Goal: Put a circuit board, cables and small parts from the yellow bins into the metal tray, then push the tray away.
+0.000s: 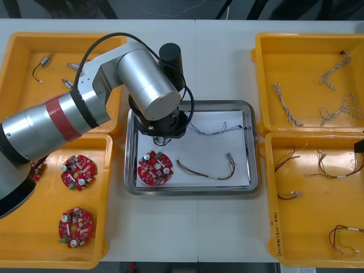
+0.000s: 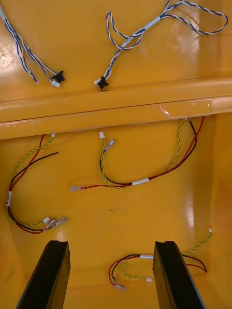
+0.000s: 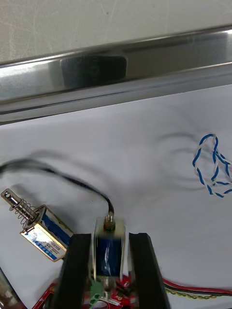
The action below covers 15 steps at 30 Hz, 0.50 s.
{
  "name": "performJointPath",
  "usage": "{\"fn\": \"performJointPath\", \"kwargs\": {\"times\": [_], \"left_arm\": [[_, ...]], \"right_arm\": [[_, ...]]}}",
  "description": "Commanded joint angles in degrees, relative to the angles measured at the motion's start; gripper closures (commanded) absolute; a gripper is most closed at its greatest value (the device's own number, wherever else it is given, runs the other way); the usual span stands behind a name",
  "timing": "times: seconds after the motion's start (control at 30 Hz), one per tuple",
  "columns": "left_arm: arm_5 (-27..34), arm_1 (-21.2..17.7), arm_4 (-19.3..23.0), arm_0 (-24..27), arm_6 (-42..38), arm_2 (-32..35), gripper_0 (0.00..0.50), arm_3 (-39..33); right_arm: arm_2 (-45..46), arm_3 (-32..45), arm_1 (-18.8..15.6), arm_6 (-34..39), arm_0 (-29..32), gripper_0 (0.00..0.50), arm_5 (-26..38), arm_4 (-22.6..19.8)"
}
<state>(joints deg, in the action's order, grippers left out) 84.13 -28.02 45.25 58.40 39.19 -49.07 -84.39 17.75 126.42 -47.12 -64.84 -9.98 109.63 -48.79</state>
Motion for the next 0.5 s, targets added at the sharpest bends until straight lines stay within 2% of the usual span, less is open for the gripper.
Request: {"fn": "performJointPath", "kwargs": {"times": [0.03,0.1,0.4,0.5], "left_arm": [[-1.0,-0.5,-0.8,-0.2,1.5,-0.9,0.081,-0.5],[-1.3,-0.5,-0.8,-0.2,1.2,-0.9,0.0,-0.5],[-2.0,-1.0,-0.4,-0.1,0.7,-0.5,0.0,-0.5],[-0.9,-1.5,1.3,0.0,1.2,2.7,0.0,-1.3]], "right_arm": [[-0.5,1.6,0.4,-1.2,0.3,0.0,0.4,0.4],[-0.6,1.6,0.4,-1.2,0.3,0.0,0.4,0.3],[-0.5,1.8,0.4,-1.1,0.3,0.0,0.4,0.2],[-0.5,1.8,0.5,-1.2,0.3,0.0,0.4,0.2]]}}
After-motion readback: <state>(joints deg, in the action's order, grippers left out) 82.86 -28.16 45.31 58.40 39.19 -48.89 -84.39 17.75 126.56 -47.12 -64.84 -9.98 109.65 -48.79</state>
